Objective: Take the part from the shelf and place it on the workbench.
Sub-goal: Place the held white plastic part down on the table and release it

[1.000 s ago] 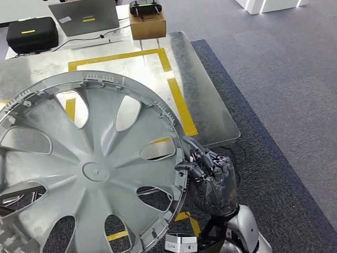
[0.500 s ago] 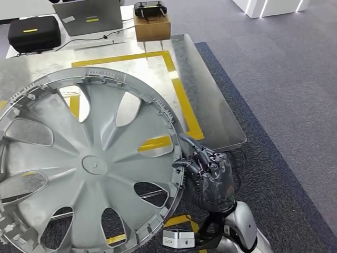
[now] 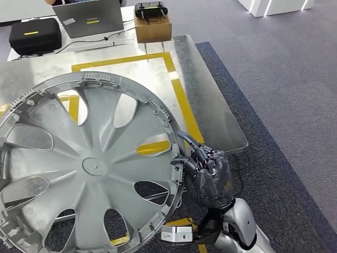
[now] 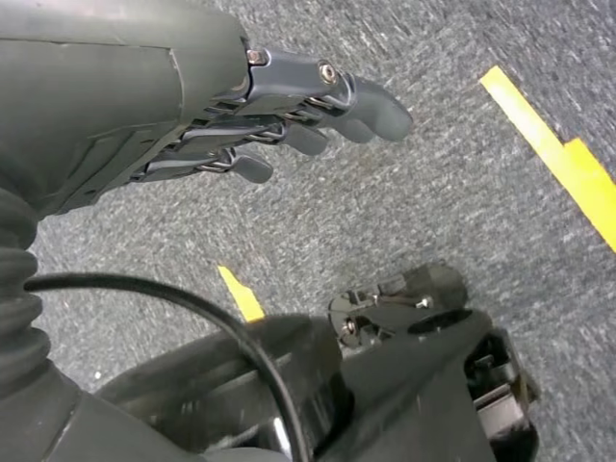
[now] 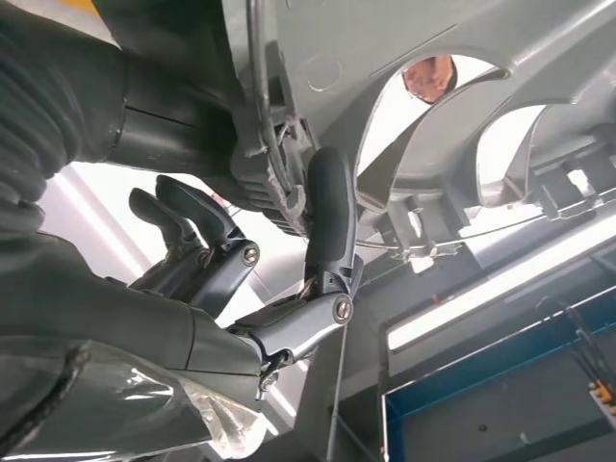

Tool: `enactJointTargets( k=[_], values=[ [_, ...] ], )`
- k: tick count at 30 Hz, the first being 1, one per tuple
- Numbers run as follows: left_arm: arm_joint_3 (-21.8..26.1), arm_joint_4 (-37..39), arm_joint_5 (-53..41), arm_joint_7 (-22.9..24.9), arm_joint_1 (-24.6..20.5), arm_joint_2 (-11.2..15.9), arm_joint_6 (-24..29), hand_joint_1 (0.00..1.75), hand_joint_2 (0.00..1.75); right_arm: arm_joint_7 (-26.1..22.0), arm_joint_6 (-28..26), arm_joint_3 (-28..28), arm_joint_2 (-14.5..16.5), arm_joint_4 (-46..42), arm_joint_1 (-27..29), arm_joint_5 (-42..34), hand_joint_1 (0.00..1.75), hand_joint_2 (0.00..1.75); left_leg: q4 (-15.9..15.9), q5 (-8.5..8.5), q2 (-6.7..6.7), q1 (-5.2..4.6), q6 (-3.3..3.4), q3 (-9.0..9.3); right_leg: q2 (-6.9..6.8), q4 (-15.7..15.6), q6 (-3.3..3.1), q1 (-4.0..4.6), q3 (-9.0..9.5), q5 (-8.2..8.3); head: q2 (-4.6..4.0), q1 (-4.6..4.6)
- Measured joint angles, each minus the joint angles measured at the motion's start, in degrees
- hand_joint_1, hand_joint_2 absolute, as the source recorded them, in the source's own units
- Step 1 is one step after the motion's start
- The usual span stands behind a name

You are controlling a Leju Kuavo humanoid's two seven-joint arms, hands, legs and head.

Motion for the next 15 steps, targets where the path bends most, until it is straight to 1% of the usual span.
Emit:
enactJointTargets(
  k=[1, 2, 4, 5, 6, 7, 8, 9, 10, 11, 12, 13, 15],
  values=[
    [0.01, 0.0, 0.0, -0.01, -0.02, 0.0, -0.01, 0.0, 1.75, 0.02, 0.02, 0.0, 0.0, 0.01, -0.09, -0.01, 1.75, 1.75, 1.48, -0.91, 0.05, 0.05, -0.36, -0.61, -0.08, -0.19, -0.29, -0.14, 0.22, -0.03, 0.0, -0.07],
    [0.01, 0.0, 0.0, -0.02, -0.04, 0.0, -0.01, 0.0, 1.75, 0.03, 0.03, 0.0, 0.0, 0.02, -0.18, -0.01, 1.75, 1.75, 4.19, -2.33, 0.11, 0.15, -0.7, -1.87, -0.19, -0.33, -0.58, -0.26, 0.46, -0.12, 0.0, -0.12],
    [0.03, 0.0, 0.01, -0.03, 0.01, 0.0, -0.01, 0.0, 1.75, 0.04, 0.11, 0.0, 0.0, 0.13, -0.3, -0.02, 1.75, 1.75, 11.9, -5.55, 0.17, 0.36, -1.21, -5.78, -0.3, -0.34, -0.96, -0.24, 0.75, -0.43, 0.0, -0.18],
    [0.04, 0.0, 0.03, -0.03, 0.09, 0.0, -0.01, 0.0, 1.75, 0.07, 0.23, 0.0, 0.0, 0.24, -0.32, -0.03, 1.75, 1.75, 14.87, -6.25, 0.18, 0.47, -1.37, -7.44, -0.3, -0.33, -1.03, -0.23, 0.91, -0.58, 0.0, -0.17],
    [0.05, 0.0, 0.06, -0.03, 0.16, 0.01, -0.01, 0.0, 1.75, 0.14, 0.41, 0.01, 0.0, 0.38, -0.34, -0.04, 1.75, 1.75, 15.93, -5.77, 0.19, 0.55, -1.47, -8.24, -0.26, -0.32, -1.03, -0.23, 1.14, -0.75, 0.0, -0.18],
    [0.06, 0.0, 0.09, -0.04, 0.21, 0.04, -0.01, 0.0, 1.75, 0.23, 0.62, 0.01, 0.0, 0.54, -0.39, -0.08, 1.75, 1.75, 14.72, -4.12, 0.21, 0.62, -1.49, -7.98, -0.2, -0.32, -0.96, -0.24, 1.44, -0.94, 0.0, -0.19],
    [0.08, 0.0, 0.12, -0.06, 0.22, 0.08, -0.01, 0.0, 1.75, 0.32, 0.8, 0.02, 0.0, 0.7, -0.46, -0.1, 1.75, 1.75, 11.59, -1.7, 0.24, 0.69, -1.44, -6.8, -0.14, -0.31, -0.84, -0.24, 1.84, -1.17, 0.0, -0.19],
    [0.1, 0.0, 0.13, -0.08, 0.23, 0.12, -0.01, 0.0, 1.75, 0.4, 0.94, 0.02, 0.0, 0.85, -0.56, -0.15, 1.75, 1.75, 7.72, 0.56, 0.29, 0.71, -1.3, -5.19, -0.11, -0.32, -0.63, -0.25, 2.2, -1.43, 0.0, -0.18],
    [0.12, 0.01, 0.13, -0.12, 0.22, 0.15, -0.01, 0.0, 1.75, 0.45, 1.04, 0.02, 0.0, 1.0, -0.7, -0.24, 1.75, 1.75, 4.25, 2.02, 0.33, 0.64, -1.1, -3.7, -0.08, -0.26, -0.35, -0.16, 2.43, -1.69, 0.0, -0.19],
    [0.15, 0.01, 0.13, -0.19, 0.19, 0.16, -0.01, 0.0, 1.75, 0.48, 1.15, 0.02, 0.0, 1.15, -0.84, -0.34, 1.75, 1.75, 1.87, 2.66, 0.37, 0.53, -0.8, -2.73, -0.07, -0.22, -0.01, -0.08, 2.47, -1.84, 0.0, -0.21],
    [0.22, 0.02, 0.13, -0.26, 0.19, 0.17, -0.01, 0.0, 1.75, 0.51, 1.3, 0.03, 0.0, 1.31, -0.98, -0.47, 1.75, 1.75, 0.75, 2.57, 0.38, 0.4, -0.48, -2.34, -0.08, -0.23, 0.34, -0.02, 2.4, -1.91, 0.0, -0.19],
    [0.3, 0.03, 0.13, -0.35, 0.2, 0.2, -0.01, 0.0, 1.75, 0.55, 1.45, 0.05, 0.0, 1.47, -1.1, -0.62, 1.75, 1.75, 0.41, 2.32, 0.35, 0.26, -0.14, -2.31, -0.1, -0.28, 0.68, 0.04, 2.34, -1.91, 0.0, -0.19],
    [0.46, 0.03, 0.13, -0.47, 0.35, 0.22, -0.01, 0.0, 1.75, 0.62, 1.69, 0.1, 0.0, 1.78, -1.27, -0.83, 1.75, 1.75, -0.09, 2.29, 0.3, 0.39, 0.63, -2.11, -0.18, -0.12, 1.32, -0.04, 2.11, -2.28, 0.0, -0.11]
  ],
)
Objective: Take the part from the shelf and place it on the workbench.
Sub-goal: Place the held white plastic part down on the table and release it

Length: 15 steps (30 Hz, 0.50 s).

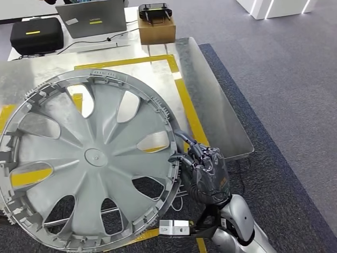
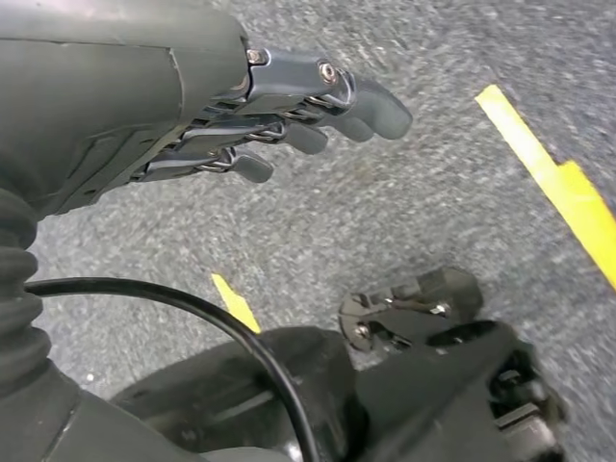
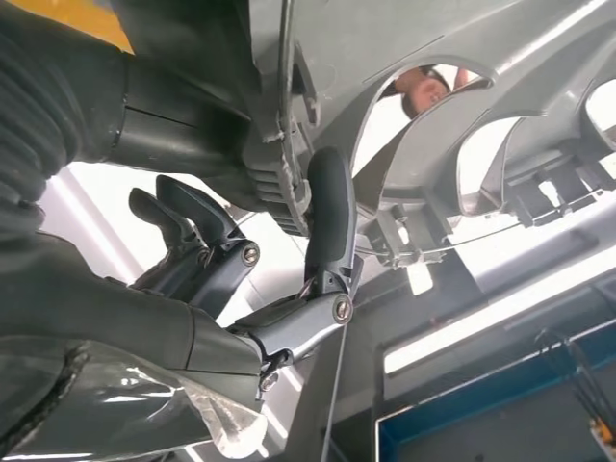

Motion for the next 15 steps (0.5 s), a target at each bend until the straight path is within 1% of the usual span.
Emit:
enactJointTargets(
  k=[1, 2, 3, 4, 5, 6, 7, 8, 9, 10, 11, 12, 13, 15],
  values=[
    [0.06, 0.0, 0.0, -0.03, 0.05, -0.01, 0.0, 0.0, 1.75, 0.01, 0.1, 0.03, 0.0, 0.16, -0.15, -0.08, 1.75, 1.75, -0.24, 0.01, 0.0, 0.1, 0.41, 0.23, 0.01, 1.14, 0.23, -0.02, -0.57, -0.68, 0.0, 0.09],
    [0.12, 0.0, 0.01, -0.04, 0.05, -0.03, -0.02, 0.0, 1.75, 0.03, 0.22, 0.05, 0.0, 0.33, -0.32, -0.15, 1.75, 1.75, -0.45, 0.0, 0.01, 0.2, 0.76, 0.47, 0.03, 3.57, 0.39, -0.04, -1.84, -1.85, 0.0, 0.19],
    [0.23, 0.0, 0.01, -0.06, 0.01, -0.05, -0.06, 0.0, 1.75, 0.05, 0.35, 0.08, 0.0, 0.53, -0.46, -0.23, 1.75, 1.75, -0.49, -0.1, 0.03, 0.17, 1.03, 0.61, 0.05, 7.2, 0.48, -0.05, -3.77, -3.31, 0.0, 0.27],
    [0.35, 0.01, 0.03, -0.07, -0.03, -0.05, -0.12, 0.0, 1.75, 0.08, 0.49, 0.12, 0.0, 0.77, -0.56, -0.31, 1.75, 1.75, -0.48, -0.21, 0.03, 0.11, 1.25, 0.68, 0.06, 11.33, 0.55, -0.05, -6.11, -4.73, 0.0, 0.34],
    [0.47, 0.01, 0.08, -0.07, -0.03, -0.06, -0.2, 0.0, 1.75, 0.1, 0.58, 0.15, 0.0, 1.05, -0.59, -0.4, 1.75, 1.75, -0.47, -0.34, 0.02, 0.04, 1.36, 0.78, 0.06, 14.79, 0.58, -0.05, -8.29, -5.55, 0.0, 0.35],
    [0.58, 0.01, 0.12, -0.06, 0.0, -0.05, -0.27, 0.0, 1.75, 0.11, 0.64, 0.18, 0.0, 1.32, -0.58, -0.5, 1.75, 1.75, -0.46, -0.49, -0.02, -0.04, 1.43, 0.94, 0.06, 16.5, 0.56, -0.05, -9.67, -5.36, 0.0, 0.34],
    [0.68, 0.0, 0.16, -0.05, 0.04, -0.05, -0.31, 0.0, 1.75, 0.11, 0.68, 0.21, 0.0, 1.59, -0.59, -0.6, 1.75, 1.75, -0.45, -0.68, -0.09, -0.11, 1.45, 1.19, 0.05, 15.87, 0.44, -0.04, -9.88, -3.98, 0.0, 0.34],
    [0.78, -0.01, 0.19, -0.05, 0.09, -0.06, -0.33, 0.0, 1.75, 0.12, 0.72, 0.22, 0.0, 1.81, -0.61, -0.71, 1.75, 1.75, -0.45, -0.9, -0.17, -0.17, 1.4, 1.52, 0.05, 13.24, 0.24, -0.02, -9.02, -1.8, 0.0, 0.34],
    [0.87, -0.01, 0.19, -0.04, 0.12, -0.09, -0.34, 0.0, 1.75, 0.15, 0.79, 0.22, 0.0, 2.01, -0.67, -0.81, 1.75, 1.75, -0.45, -1.17, -0.25, -0.21, 1.3, 1.87, 0.05, 9.17, -0.05, 0.04, -7.37, 0.56, 0.0, 0.34],
    [0.94, -0.01, 0.18, -0.04, 0.11, -0.12, -0.35, 0.0, 1.75, 0.2, 0.88, 0.23, 0.01, 2.2, -0.8, -0.93, 1.75, 1.75, -0.39, -1.45, -0.31, -0.35, 1.12, 2.11, 0.03, 5.44, -0.34, 0.17, -5.54, 2.19, 0.0, 0.33],
    [0.99, 0.0, 0.17, -0.02, 0.08, -0.14, -0.36, 0.0, 1.75, 0.25, 0.99, 0.25, 0.01, 2.37, -0.98, -1.04, 1.75, 1.75, -0.32, -1.65, -0.35, -0.44, 0.89, 2.19, 0.03, 2.69, -0.6, 0.27, -4.15, 2.97, 0.0, 0.32],
    [1.03, 0.01, 0.17, 0.0, 0.04, -0.16, -0.37, 0.0, 1.75, 0.3, 1.1, 0.25, 0.02, 2.53, -1.17, -1.14, 1.75, 1.75, -0.28, -1.79, -0.35, -0.5, 0.63, 2.17, 0.07, 1.1, -0.83, 0.4, -3.31, 3.1, 0.0, 0.28],
    [1.05, 0.01, 0.17, 0.03, 0.0, -0.17, -0.37, 0.0, 1.75, 0.36, 1.17, 0.26, 0.02, 2.69, -1.3, -1.22, 1.75, 1.75, -0.27, -1.85, -0.33, -0.54, 0.34, 2.12, 0.13, 0.79, -0.99, 0.49, -2.99, 2.78, 0.0, 0.26],
    [1.07, 0.01, 0.17, 0.07, -0.07, -0.19, -0.35, 0.0, 1.75, 0.45, 1.26, 0.25, 0.02, 2.91, -1.39, -1.28, 1.75, 1.75, -0.14, -2.19, -0.26, -0.51, -0.31, 2.28, 0.23, 0.32, -1.4, 0.28, -2.7, 2.67, 0.0, 0.24]
  ],
)
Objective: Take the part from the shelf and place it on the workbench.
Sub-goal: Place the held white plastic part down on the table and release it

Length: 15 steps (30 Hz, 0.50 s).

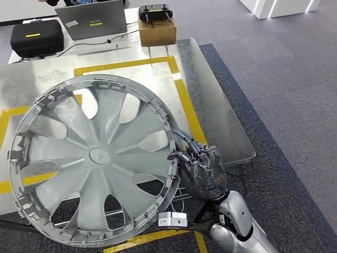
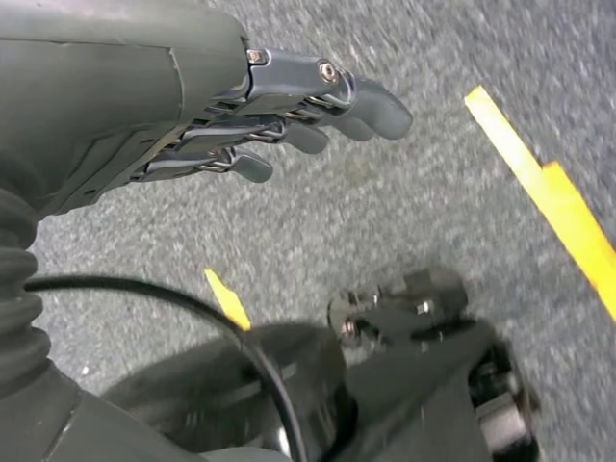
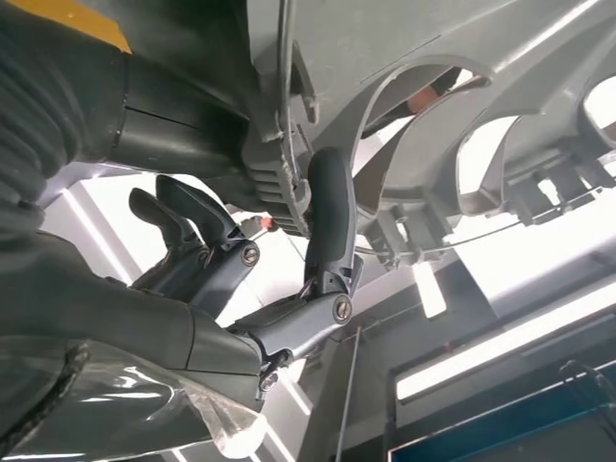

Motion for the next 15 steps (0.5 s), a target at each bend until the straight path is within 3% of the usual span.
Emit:
enactJointTargets(
  k=[2, 5, 6, 7, 8, 10, 11, 12, 15],
  values=[
    [0.01, 0.0, 0.0, 0.02, -0.07, 0.02, 0.03, 0.0, 1.75, 0.05, 0.02, 0.0, 0.0, 0.11, -0.08, -0.02, 1.75, 1.75, 2.82, -1.78, 0.07, 0.08, -0.73, -1.08, -0.14, -0.43, -0.56, -0.33, 0.61, -0.13, 0.0, -0.23],
    [0.05, 0.0, -0.01, 0.02, -0.02, 0.03, 0.04, 0.0, 1.75, 0.14, 0.03, -0.01, 0.0, 0.38, -0.14, -0.04, 1.75, 1.75, 13.47, -6.13, 0.15, 0.52, -1.47, -6.66, -0.28, -0.53, -1.09, -0.37, 1.12, -0.56, 0.0, -0.45],
    [0.07, 0.0, -0.01, 0.03, 0.06, 0.03, 0.04, 0.0, 1.75, 0.17, 0.03, -0.02, 0.0, 0.52, -0.11, -0.06, 1.75, 1.75, 15.67, -6.34, 0.15, 0.62, -1.61, -8.03, -0.24, -0.52, -1.11, -0.36, 1.29, -0.72, 0.0, -0.46],
    [0.11, 0.0, -0.01, 0.03, 0.13, 0.03, 0.04, 0.0, 1.75, 0.2, 0.03, -0.05, 0.0, 0.64, -0.07, -0.08, 1.75, 1.75, 15.8, -5.37, 0.16, 0.69, -1.67, -8.45, -0.17, -0.51, -1.07, -0.37, 1.53, -0.9, 0.0, -0.47],
    [0.15, 0.0, 0.0, 0.03, 0.16, 0.03, 0.04, 0.0, 1.75, 0.24, 0.03, -0.12, 0.0, 0.73, -0.05, -0.14, 1.75, 1.75, 13.67, -3.31, 0.17, 0.75, -1.66, -7.77, -0.09, -0.51, -0.98, -0.37, 1.87, -1.11, 0.0, -0.48],
    [0.26, 0.01, -0.01, 0.02, 0.14, 0.04, 0.04, 0.0, 1.75, 0.38, 0.03, -0.43, 0.0, 0.85, -0.05, -0.37, 1.75, 1.75, 6.28, 1.22, 0.2, 0.73, -1.4, -4.76, -0.02, -0.47, -0.58, -0.28, 2.6, -1.62, 0.0, -0.47],
    [0.3, 0.01, -0.06, 0.02, 0.09, 0.04, 0.03, 0.0, 1.75, 0.47, 0.03, -0.67, 0.0, 0.92, -0.09, -0.59, 1.75, 1.75, 3.13, 2.33, 0.23, 0.65, -1.14, -3.45, 0.0, -0.41, -0.3, -0.18, 2.74, -1.85, 0.0, -0.48],
    [0.32, 0.01, -0.11, 0.02, 0.04, 0.04, 0.01, 0.0, 1.75, 0.58, 0.02, -0.95, 0.0, 0.98, -0.13, -0.85, 1.75, 1.75, 1.32, 2.65, 0.25, 0.53, -0.86, -2.74, -0.01, -0.4, 0.03, -0.1, 2.75, -1.99, 0.0, -0.45],
    [0.34, 0.0, -0.3, 0.02, 0.07, 0.05, -0.13, 0.0, 1.75, 0.87, 0.0, -2.07, 0.0, 1.36, -0.21, -1.79, 1.75, 1.75, 0.17, 2.25, 0.21, 0.43, 0.14, -2.37, -0.1, -0.62, 1.04, -0.16, 2.67, -2.29, 0.0, -0.4]
  ],
)
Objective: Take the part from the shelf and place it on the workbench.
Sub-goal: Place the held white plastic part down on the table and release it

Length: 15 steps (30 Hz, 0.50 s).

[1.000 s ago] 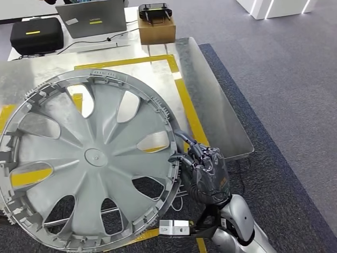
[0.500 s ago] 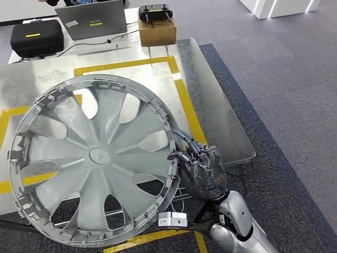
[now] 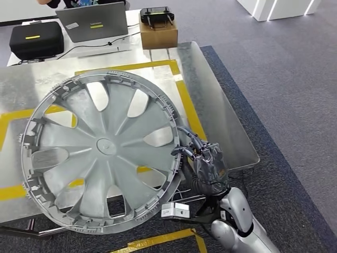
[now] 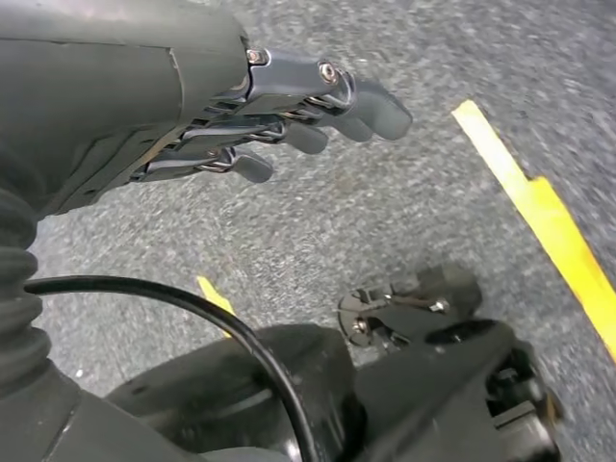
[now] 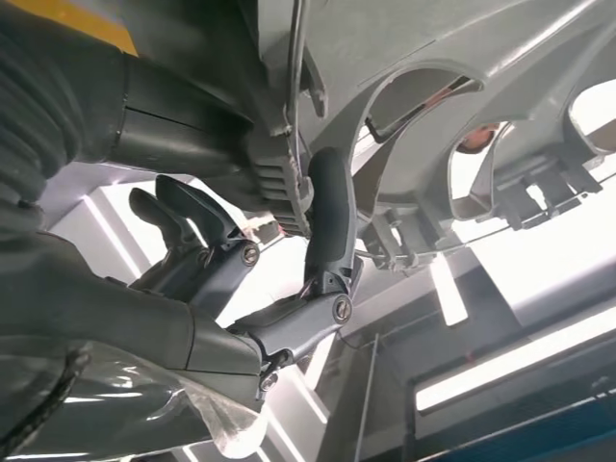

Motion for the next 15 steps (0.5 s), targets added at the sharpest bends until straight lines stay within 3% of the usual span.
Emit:
enactJointTargets(
  k=[2, 5, 6, 7, 8, 10, 11, 12, 15],
  values=[
    [0.02, 0.0, -0.04, -0.02, 0.05, -0.04, -0.05, 0.0, 1.75, 0.01, -0.02, -0.89, 0.0, 0.33, -0.16, -0.42, 1.75, 1.75, -0.56, 0.05, -0.01, 0.18, 0.72, 0.52, -0.01, 2.25, 0.54, -0.1, -1.04, -1.46, 0.0, 0.22],
    [0.05, 0.0, -0.05, -0.04, -0.09, -0.08, -0.05, 0.0, 1.75, 0.02, -0.04, -1.84, 0.0, 0.91, -0.38, -0.64, 1.75, 1.75, -0.73, -0.26, 0.04, 0.14, 1.42, 0.98, -0.02, 13.28, 0.92, -0.16, -7.13, -5.49, 0.0, 0.57],
    [0.05, 0.0, -0.05, -0.04, -0.1, -0.09, -0.05, 0.0, 1.75, 0.03, -0.04, -2.03, 0.0, 1.15, -0.36, -0.67, 1.75, 1.75, -0.71, -0.42, 0.04, 0.08, 1.52, 1.11, -0.02, 16.05, 0.96, -0.16, -9.01, -5.84, 0.0, 0.57],
    [0.05, 0.0, -0.06, -0.04, -0.08, -0.09, -0.05, 0.0, 1.75, 0.04, -0.04, -2.18, 0.0, 1.38, -0.34, -0.69, 1.75, 1.75, -0.7, -0.63, 0.01, 0.02, 1.56, 1.33, -0.02, 16.74, 0.92, -0.15, -9.91, -5.08, 0.0, 0.57],
    [0.05, 0.0, -0.06, -0.04, -0.06, -0.09, -0.05, 0.0, 1.75, 0.04, -0.04, -2.29, 0.0, 1.57, -0.33, -0.69, 1.75, 1.75, -0.69, -0.88, -0.04, -0.03, 1.54, 1.66, -0.02, 15.08, 0.77, -0.14, -9.63, -3.2, 0.0, 0.57],
    [0.07, 0.01, -0.07, -0.04, -0.03, -0.12, -0.05, 0.0, 1.75, 0.02, -0.04, -2.47, 0.0, 1.85, -0.39, -0.69, 1.75, 1.75, -0.66, -1.5, -0.17, -0.1, 1.31, 2.44, -0.03, 7.65, 0.29, -0.05, -6.63, 1.36, 0.0, 0.55],
    [0.08, 0.01, -0.07, -0.05, -0.07, -0.14, -0.07, 0.0, 1.75, 0.01, -0.04, -2.56, 0.01, 1.94, -0.44, -0.69, 1.75, 1.75, -0.54, -1.79, -0.23, -0.21, 1.09, 2.64, -0.03, 4.16, 0.03, 0.04, -4.94, 2.64, 0.0, 0.55],
    [0.09, 0.02, -0.07, -0.05, -0.11, -0.17, -0.08, 0.0, 1.75, 0.01, -0.04, -2.65, 0.01, 2.04, -0.52, -0.7, 1.75, 1.75, -0.46, -1.98, -0.26, -0.28, 0.82, 2.68, 0.0, 2.07, -0.2, 0.14, -3.85, 3.04, 0.0, 0.53],
    [0.1, 0.02, -0.07, -0.07, -0.18, -0.2, -0.09, 0.0, 1.75, 0.02, -0.04, -3.05, 0.03, 2.25, -0.57, -0.75, 1.75, 1.75, -0.41, -2.37, -0.21, -0.34, -0.07, 2.64, 0.19, 0.92, -0.88, 0.2, -3.08, 2.39, 0.0, 0.49]
  ],
)
